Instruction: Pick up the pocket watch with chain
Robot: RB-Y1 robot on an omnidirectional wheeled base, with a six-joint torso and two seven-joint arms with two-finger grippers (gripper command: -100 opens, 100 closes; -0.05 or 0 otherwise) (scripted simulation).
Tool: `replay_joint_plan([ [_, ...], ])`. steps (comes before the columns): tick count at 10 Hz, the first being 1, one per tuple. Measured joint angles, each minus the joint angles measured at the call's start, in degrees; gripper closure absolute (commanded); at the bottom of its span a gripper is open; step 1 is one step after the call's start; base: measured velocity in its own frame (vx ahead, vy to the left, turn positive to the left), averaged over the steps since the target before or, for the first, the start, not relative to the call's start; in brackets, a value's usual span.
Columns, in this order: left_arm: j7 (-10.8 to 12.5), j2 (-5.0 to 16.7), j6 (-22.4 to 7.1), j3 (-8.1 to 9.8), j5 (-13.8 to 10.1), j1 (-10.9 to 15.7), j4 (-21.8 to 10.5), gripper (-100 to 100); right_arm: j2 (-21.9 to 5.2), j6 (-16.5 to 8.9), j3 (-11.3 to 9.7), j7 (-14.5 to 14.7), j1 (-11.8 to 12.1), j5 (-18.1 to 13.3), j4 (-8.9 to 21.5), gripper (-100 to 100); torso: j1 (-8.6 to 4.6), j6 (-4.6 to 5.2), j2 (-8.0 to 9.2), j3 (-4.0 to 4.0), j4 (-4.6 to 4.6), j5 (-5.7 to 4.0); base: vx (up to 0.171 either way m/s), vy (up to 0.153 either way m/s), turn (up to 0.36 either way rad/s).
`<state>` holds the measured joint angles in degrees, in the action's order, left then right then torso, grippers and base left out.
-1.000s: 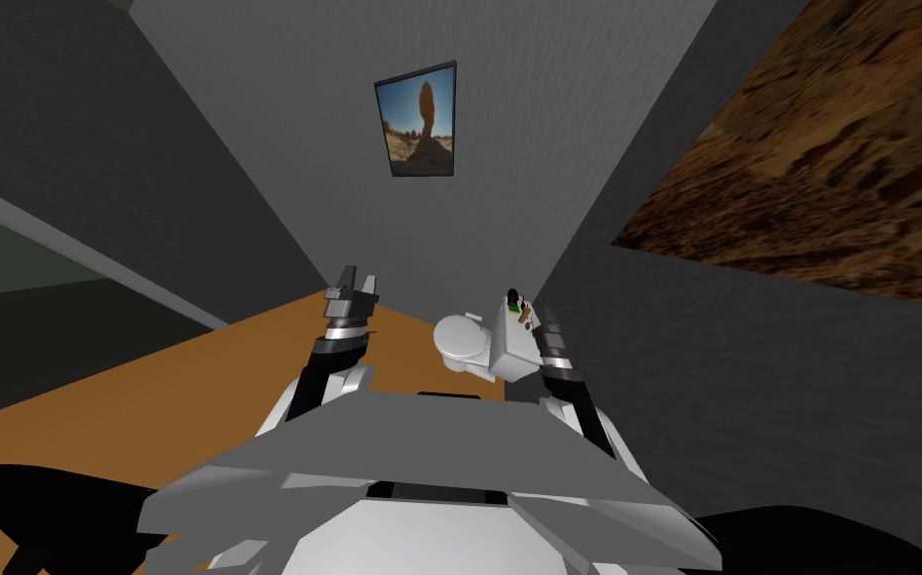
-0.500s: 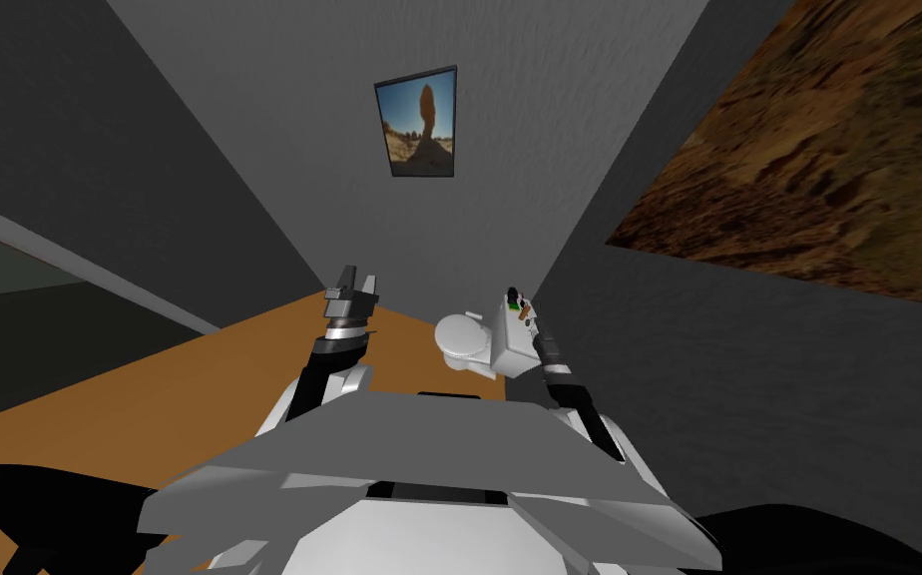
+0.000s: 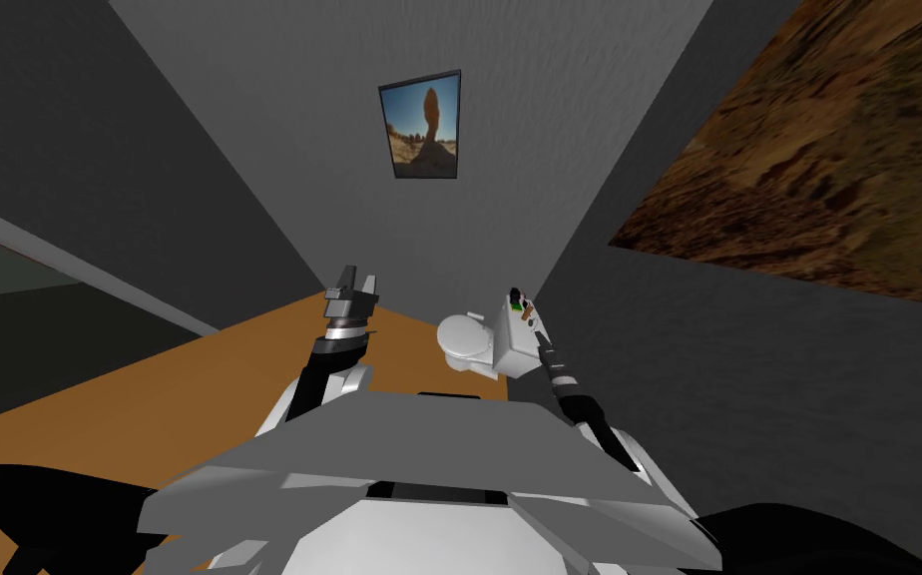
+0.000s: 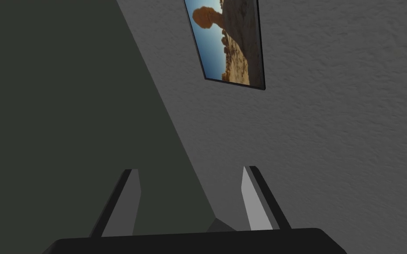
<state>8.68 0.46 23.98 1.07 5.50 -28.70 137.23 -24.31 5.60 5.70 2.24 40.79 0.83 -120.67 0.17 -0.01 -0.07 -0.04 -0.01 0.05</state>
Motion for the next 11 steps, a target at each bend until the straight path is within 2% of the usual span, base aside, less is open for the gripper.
replay_joint_plan([
  [3,0.00,0.00,0.00,0.00,0.00,0.00,0.00,0,-2.65,-2.32,0.66,0.47,0.62,-0.62,2.29,-100,-0.06,-0.01,-0.09,-0.05,-0.02,-0.02,0.043,0.033,0.035],
  [4,0.00,0.00,0.00,0.00,0.00,0.00,0.00,0,-4.22,-2.64,1.25,0.62,1.79,-0.80,3.47,-100,-0.06,-0.01,-0.14,-0.08,-0.03,-0.02,0.063,0.039,0.053],
  [7,0.00,0.00,0.00,0.00,0.00,-0.01,0.00,0,-8.02,-4.75,2.15,2.05,2.23,-2.35,7.55,-100,-0.08,-0.03,-0.28,-0.16,-0.06,-0.02,0.088,0.032,0.083],
  [9,0.00,0.00,0.00,0.00,0.00,-0.01,0.00,0,-10.95,-6.93,3.30,2.89,3.60,-3.26,8.37,-100,-0.12,-0.02,-0.35,-0.21,-0.08,-0.03,0.111,0.011,0.094],
  [11,0.00,0.00,0.00,0.00,0.00,-0.01,0.00,0,-13.39,-8.53,3.99,4.19,3.81,-4.56,10.45,-100,-0.14,-0.03,-0.40,-0.23,-0.09,-0.03,0.104,0.008,0.109],
])
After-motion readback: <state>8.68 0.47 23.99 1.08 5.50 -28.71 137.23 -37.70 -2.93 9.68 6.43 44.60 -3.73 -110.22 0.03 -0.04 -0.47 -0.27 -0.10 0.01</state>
